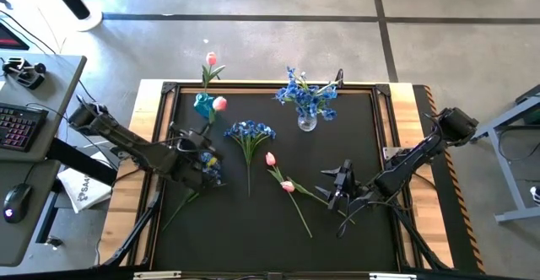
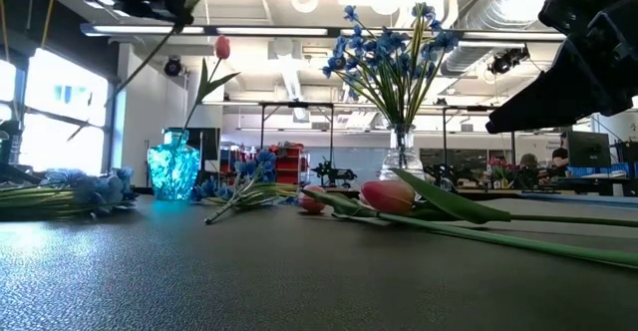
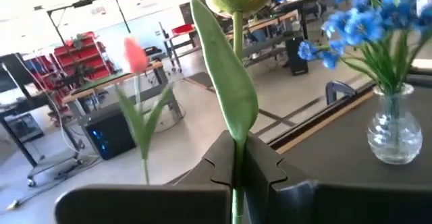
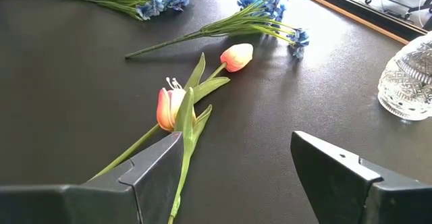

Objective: Sort flowers into vase by color
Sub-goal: Put the left pink flower into the blue vase

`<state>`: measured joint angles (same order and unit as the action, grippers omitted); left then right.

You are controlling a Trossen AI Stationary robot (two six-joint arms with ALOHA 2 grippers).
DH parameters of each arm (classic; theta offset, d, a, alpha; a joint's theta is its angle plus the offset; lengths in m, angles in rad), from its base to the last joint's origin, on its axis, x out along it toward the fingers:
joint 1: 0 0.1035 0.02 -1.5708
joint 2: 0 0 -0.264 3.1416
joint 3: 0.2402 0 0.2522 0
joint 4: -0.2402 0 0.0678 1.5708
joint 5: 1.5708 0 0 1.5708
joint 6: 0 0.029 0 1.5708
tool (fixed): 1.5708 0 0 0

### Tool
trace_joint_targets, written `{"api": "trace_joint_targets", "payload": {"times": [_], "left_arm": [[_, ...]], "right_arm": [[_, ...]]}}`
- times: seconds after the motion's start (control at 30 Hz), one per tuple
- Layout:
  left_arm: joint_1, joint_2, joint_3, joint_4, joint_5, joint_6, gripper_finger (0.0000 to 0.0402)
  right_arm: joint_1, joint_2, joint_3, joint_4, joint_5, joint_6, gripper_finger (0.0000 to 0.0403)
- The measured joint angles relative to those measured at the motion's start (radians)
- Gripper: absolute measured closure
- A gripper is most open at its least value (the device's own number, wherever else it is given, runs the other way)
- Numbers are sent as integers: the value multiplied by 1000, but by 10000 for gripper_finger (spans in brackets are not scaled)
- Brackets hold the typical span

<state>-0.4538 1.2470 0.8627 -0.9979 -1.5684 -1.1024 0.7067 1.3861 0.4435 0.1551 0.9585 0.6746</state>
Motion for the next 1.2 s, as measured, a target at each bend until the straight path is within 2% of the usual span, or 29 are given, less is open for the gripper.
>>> {"api": "trace_joint_targets", "payload": {"times": [0.1, 0.17, 0.37, 0.5, 0.63, 0.77, 0.9, 1.03, 1.13, 1.2], "left_arm": [[-13, -41, 0, -87, -3, -105, 401], [-51, -57, 0, -87, -3, -119, 401], [-226, -93, 0, -41, -3, -15, 401], [-325, -111, 0, -16, -3, -20, 401], [-403, -121, 0, 105, 3, 17, 401], [-449, -120, 0, 324, 116, 248, 401], [-441, -120, 0, 631, 266, 630, 401], [-405, -116, 2, 842, 260, 1009, 401], [-351, -130, 2, 886, 284, 1118, 401], [-292, -144, 0, 899, 392, 1123, 401]], "right_arm": [[0, 0, 0, 0, 2, -1, 133], [0, 0, 0, 0, 2, -1, 133], [0, 0, 0, 0, 8, -1, 133], [0, 0, 0, 0, 18, -1, 133], [0, 0, 0, 8, 37, -1, 133], [0, 0, 0, 21, 37, -1, 133], [0, 0, 0, 28, 37, -2, 133], [0, 0, 0, 29, 37, -2, 133], [0, 0, 0, 29, 37, -2, 133], [0, 0, 0, 29, 37, -2, 133]]}}
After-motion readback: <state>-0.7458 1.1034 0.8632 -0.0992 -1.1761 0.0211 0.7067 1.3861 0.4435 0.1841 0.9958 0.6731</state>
